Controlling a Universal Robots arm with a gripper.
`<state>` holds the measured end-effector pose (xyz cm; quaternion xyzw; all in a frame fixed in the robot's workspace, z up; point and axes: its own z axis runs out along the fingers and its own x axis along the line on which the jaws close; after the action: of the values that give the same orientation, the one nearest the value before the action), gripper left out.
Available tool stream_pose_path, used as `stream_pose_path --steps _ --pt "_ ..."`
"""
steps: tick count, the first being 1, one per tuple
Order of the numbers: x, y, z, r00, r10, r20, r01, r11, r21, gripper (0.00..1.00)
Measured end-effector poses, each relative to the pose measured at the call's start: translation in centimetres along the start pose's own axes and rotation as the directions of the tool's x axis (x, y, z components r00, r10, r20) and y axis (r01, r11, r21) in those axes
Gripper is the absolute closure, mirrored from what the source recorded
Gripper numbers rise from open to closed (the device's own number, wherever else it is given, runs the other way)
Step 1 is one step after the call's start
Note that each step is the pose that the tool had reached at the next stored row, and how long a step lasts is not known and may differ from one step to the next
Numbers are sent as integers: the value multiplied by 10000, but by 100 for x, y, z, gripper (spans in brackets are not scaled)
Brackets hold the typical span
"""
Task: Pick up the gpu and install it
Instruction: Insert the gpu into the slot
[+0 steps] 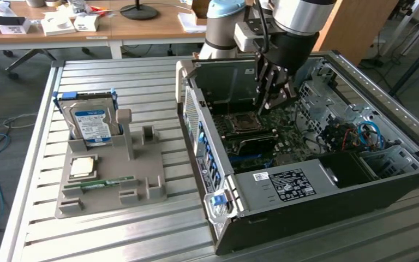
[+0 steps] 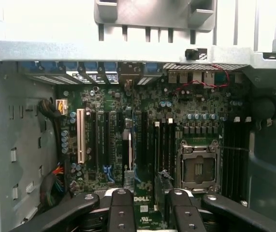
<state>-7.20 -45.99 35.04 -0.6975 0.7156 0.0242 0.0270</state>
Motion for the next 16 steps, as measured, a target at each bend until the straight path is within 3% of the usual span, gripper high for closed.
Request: stream_pose_path --steps 16 --pt "13 0 178 10000 0 43 0 10000 -2 67"
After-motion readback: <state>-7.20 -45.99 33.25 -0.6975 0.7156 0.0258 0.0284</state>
